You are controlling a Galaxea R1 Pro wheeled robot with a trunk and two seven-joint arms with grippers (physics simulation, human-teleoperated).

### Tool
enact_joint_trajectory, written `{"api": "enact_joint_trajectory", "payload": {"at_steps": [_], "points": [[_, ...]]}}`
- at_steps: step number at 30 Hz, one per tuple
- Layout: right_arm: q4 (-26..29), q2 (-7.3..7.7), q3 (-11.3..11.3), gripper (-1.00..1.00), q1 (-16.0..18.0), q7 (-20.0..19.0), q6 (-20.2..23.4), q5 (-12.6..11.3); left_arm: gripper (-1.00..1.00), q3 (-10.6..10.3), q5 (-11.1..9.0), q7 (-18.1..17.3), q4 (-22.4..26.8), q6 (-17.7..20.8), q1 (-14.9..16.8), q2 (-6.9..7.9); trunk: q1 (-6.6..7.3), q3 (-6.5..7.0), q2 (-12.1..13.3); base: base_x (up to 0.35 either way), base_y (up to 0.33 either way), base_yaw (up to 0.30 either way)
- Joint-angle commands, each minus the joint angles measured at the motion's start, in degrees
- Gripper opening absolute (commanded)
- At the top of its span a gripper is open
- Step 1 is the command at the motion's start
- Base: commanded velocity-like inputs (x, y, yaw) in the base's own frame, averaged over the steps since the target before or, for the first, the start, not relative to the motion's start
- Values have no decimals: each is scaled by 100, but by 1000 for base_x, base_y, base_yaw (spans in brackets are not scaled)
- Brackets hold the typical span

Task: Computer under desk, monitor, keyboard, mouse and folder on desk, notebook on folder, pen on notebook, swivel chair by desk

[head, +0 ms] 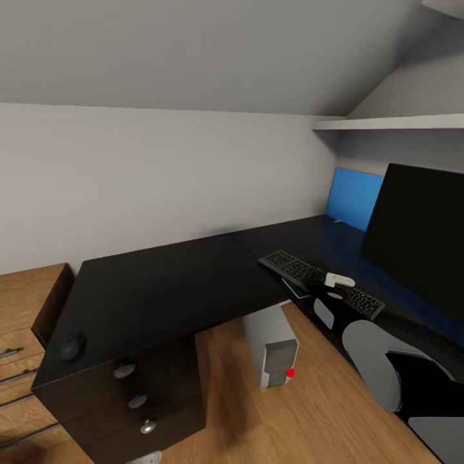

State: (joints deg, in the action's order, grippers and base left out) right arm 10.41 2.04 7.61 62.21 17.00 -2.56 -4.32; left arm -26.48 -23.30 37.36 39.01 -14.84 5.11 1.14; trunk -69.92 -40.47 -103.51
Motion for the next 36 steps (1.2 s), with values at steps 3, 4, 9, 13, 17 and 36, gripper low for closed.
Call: {"api": "enact_joint_trajectory", "payload": {"at_steps": [3, 4, 9, 13, 17, 36], "points": [[-83, -3, 86, 100, 2, -4, -26, -113, 100, -49, -61, 35, 1, -33, 8, 9, -1, -6, -2, 25, 93, 0], [-83, -3, 85, 100, 2, -4, -26, -113, 100, -49, -61, 35, 1, -34, 8, 9, -1, -6, -2, 11, 42, 0], [-83, -2, 84, 100, 2, -4, -26, -113, 100, -50, -61, 35, 1, -32, 8, 9, -1, -6, -2, 3, 12, 0], [-83, -2, 86, 100, 2, -4, -26, -113, 100, -50, -61, 35, 1, -35, 8, 9, -1, -6, -2, 1, 2, 0], [-83, -2, 91, 100, 2, -4, -26, -113, 100, -50, -61, 34, 1, -33, 8, 9, -1, -6, -2, 0, 0, 0], [-83, -2, 92, 100, 2, -4, -26, -113, 100, -59, -61, 37, 9, -36, 8, -8, -66, -60, -122, 0, 0, 0]]}}
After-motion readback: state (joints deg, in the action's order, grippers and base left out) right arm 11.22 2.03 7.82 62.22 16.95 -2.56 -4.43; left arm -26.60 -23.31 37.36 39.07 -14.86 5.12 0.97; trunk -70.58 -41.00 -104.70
